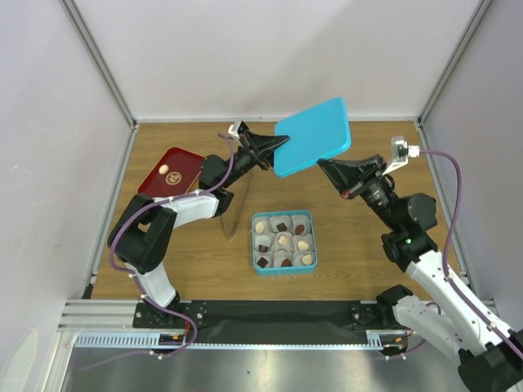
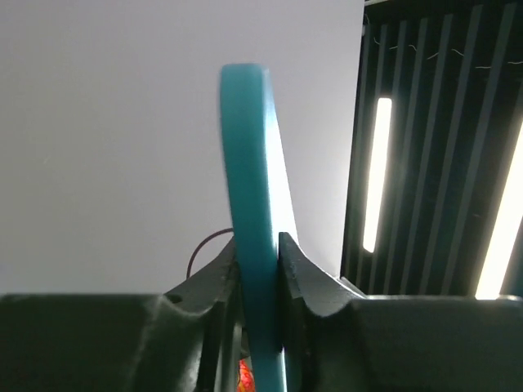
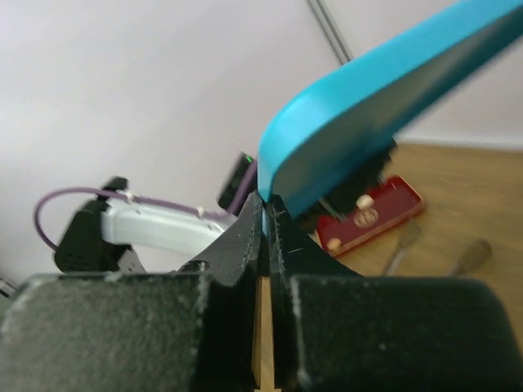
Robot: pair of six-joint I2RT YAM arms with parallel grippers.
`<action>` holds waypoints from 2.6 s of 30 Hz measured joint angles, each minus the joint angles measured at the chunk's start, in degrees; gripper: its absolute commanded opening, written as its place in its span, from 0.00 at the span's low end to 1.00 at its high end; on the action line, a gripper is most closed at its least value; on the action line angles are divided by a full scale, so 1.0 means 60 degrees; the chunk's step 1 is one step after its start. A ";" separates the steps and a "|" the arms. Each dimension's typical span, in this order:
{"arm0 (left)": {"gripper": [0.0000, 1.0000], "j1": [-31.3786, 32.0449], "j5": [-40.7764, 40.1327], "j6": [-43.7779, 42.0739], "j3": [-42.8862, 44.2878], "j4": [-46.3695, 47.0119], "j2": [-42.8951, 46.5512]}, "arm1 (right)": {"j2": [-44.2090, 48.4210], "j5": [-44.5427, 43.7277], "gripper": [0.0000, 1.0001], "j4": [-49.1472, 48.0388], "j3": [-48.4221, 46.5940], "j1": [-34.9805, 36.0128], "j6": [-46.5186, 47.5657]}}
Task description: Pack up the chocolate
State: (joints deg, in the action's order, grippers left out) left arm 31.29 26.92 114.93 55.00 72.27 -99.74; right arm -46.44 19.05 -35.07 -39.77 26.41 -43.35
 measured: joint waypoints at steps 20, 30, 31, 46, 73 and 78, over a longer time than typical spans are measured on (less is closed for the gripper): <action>0.12 -0.0415 0.2863 -0.0004 0.1260 0.0149 -0.0765 | 0.2517 -0.0069 0.97 1.0298 -0.1490 -0.0007 0.2095; 0.09 -0.1071 0.4382 -0.1701 -0.1231 -0.0058 0.0415 | -0.0372 0.0685 0.96 1.1912 -0.4699 -0.1909 0.2324; 0.09 -0.1093 0.4426 -0.1978 -0.1377 -0.0127 0.0681 | -0.0557 0.0896 0.95 1.1908 -0.4630 -0.2266 0.2284; 0.07 -0.1206 0.3432 -0.6113 -0.4481 -0.3242 0.4076 | -0.1239 0.2481 0.86 0.8550 0.0215 -0.2251 0.0882; 0.06 -0.1049 0.2186 -0.5876 -0.6441 -0.1818 0.2561 | -0.1453 0.1956 0.80 0.7224 0.0845 -0.1089 0.0484; 0.06 -0.0940 0.1978 -0.4444 -0.6830 -0.0433 0.1042 | -0.1730 0.1967 0.80 0.6819 0.1198 -0.1078 0.0474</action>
State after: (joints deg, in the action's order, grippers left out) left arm 25.65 38.79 88.27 14.02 69.67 -93.49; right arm -56.82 30.85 5.85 -32.58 19.94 -40.51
